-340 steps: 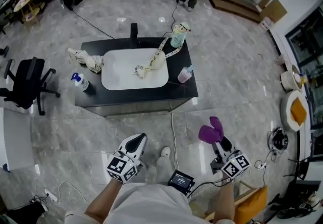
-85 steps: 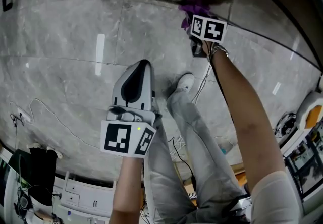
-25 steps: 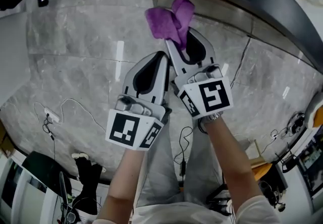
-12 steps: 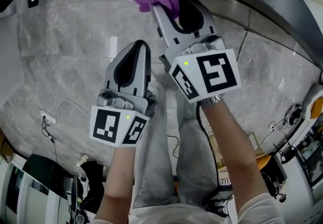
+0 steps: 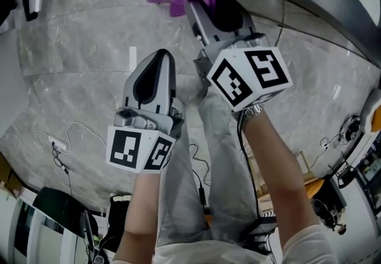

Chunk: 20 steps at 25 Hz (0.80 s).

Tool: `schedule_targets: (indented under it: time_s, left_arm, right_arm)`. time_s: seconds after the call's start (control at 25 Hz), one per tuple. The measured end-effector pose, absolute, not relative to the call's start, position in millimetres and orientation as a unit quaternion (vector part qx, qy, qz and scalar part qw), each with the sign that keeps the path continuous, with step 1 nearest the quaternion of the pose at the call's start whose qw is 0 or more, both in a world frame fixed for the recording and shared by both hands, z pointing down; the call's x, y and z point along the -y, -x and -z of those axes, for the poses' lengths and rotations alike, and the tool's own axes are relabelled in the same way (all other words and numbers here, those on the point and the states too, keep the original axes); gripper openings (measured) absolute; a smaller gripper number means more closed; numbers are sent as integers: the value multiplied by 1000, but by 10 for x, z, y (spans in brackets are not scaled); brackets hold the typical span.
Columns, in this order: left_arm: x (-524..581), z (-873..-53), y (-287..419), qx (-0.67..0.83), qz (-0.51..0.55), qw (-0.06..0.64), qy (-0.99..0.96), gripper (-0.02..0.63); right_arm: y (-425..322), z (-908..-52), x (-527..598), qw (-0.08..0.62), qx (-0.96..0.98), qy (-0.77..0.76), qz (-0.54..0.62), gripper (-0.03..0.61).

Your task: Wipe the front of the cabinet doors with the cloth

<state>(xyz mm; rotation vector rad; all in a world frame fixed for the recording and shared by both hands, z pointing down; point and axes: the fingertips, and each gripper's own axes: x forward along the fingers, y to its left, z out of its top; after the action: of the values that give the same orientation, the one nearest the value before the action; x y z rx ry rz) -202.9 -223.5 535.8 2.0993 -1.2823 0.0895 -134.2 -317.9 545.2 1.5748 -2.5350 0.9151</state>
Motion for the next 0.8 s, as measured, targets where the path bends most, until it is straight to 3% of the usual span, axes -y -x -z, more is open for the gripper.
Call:
schedule_targets:
  time_s: [0.8]
  left_arm:
    - [1867, -5319, 665, 432, -64, 325, -839, 17]
  right_arm:
    - [-850, -5772, 2760, 17, 707, -612, -355, 135]
